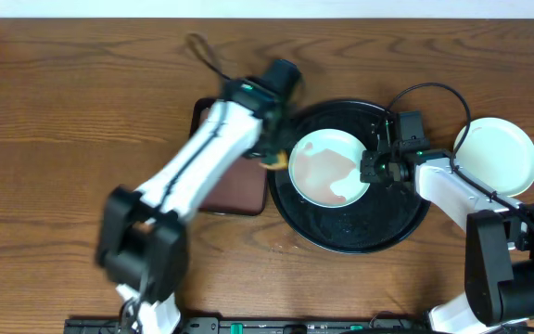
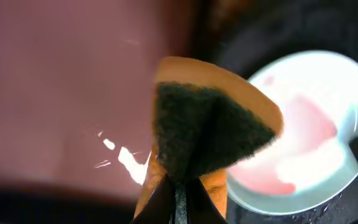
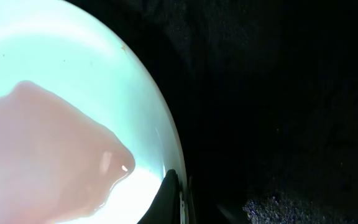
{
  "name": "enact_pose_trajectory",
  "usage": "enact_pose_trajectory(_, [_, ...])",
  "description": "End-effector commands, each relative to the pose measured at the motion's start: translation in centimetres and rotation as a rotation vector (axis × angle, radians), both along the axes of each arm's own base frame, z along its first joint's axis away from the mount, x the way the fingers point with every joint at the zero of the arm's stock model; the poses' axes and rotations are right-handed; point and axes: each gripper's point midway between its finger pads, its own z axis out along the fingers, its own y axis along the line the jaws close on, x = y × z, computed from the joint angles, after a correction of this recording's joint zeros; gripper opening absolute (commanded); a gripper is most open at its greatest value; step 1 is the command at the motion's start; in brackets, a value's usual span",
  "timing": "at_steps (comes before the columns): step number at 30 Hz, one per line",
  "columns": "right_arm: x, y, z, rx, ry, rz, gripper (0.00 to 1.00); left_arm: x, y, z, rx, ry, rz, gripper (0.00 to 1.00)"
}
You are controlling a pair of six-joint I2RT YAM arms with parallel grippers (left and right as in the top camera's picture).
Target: Clean dirty plates on tray and stack at the side
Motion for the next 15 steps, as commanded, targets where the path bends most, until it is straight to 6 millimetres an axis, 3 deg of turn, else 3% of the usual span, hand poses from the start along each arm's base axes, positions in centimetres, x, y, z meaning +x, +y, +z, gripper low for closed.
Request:
enact_pose_trajectory(1, [-0.6, 0.2, 0.0, -0.024, -0.006, 0.068, 0.01, 1.0, 4.8, 2.4, 0.071, -0.046, 0.043, 0.07])
enact_pose_trajectory(5, [0.6, 0.5, 2.8, -0.024, -0.091, 0.093, 0.01, 0.5, 8.2, 0.6, 0.101, 0.027, 0.066, 0.08])
enact_pose_trajectory(7, [1.2, 0.6, 4.3, -0.017, -0.13, 0.091, 0.01, -0.1, 8.7, -0.9, 0.105, 0.058, 0.067, 0.08])
enact_pose_trajectory(10, [1.7, 0.8, 6.6, -0.011, -0.168, 0.094, 0.01, -1.2, 9.1, -3.7, 0.119, 0.095, 0.057, 0.16])
enact_pose_trajectory(11, [1.8, 0.9, 7.2, -0.011, -0.175, 0.097, 0.01, -1.5, 9.2, -4.2, 0.124, 0.102, 0.046, 0.22])
enact_pose_trajectory(12, [1.9, 1.1, 7.8, -0.013, -0.184, 0.108, 0.01, -1.6, 9.3, -4.4, 0.126, 0.109, 0.046, 0.36])
enact_pose_trajectory(14, [2.3, 1.5, 8.8, -0.013, -0.196, 0.122, 0.01, -1.7, 9.8, -4.0, 0.126, 0.114, 0.056, 0.56])
enact_pose_trajectory(15, [2.5, 1.8, 9.4, -0.012, -0.203, 0.129, 0.01, -1.7, 10.0, -3.6, 0.124, 0.11, 0.063, 0.6])
